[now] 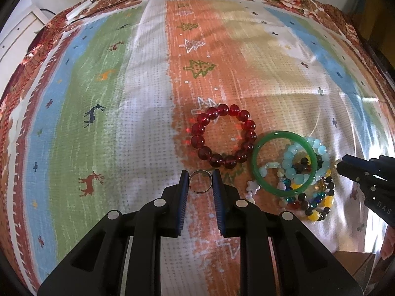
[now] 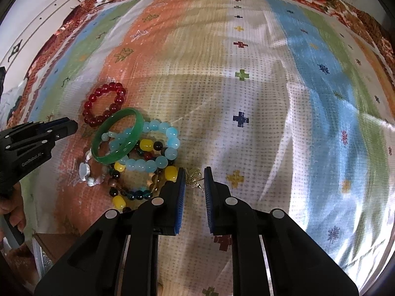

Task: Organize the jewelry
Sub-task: 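Grasp the gold charm with the right tool while the left tool holds the ring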

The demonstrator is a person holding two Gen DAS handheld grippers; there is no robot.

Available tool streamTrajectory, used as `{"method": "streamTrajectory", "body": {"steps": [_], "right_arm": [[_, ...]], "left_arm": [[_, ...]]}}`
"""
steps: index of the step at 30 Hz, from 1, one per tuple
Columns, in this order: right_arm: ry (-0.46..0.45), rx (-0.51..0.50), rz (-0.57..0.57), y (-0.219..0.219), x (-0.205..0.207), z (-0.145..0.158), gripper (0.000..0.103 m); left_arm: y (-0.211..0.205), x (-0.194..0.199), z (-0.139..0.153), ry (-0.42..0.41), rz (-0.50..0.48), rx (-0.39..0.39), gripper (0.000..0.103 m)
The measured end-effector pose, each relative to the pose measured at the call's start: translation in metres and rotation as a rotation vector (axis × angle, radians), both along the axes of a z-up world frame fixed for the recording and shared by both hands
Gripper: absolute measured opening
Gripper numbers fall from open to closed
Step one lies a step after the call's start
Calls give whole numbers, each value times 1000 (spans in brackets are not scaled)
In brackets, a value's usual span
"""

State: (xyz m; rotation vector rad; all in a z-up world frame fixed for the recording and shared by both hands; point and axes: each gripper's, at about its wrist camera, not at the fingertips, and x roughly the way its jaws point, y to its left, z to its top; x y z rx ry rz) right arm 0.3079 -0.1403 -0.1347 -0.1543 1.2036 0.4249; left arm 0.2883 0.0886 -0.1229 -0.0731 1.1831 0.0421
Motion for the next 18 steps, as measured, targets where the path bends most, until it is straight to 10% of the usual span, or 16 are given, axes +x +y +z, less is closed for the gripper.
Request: {"method": "streamTrajectory", "body": {"steps": [18], "right_arm": [[-23,23,-24,-2,-14,24,8]], "left_arm": [[-1,-23,27,-50,24,-18,19]]}}
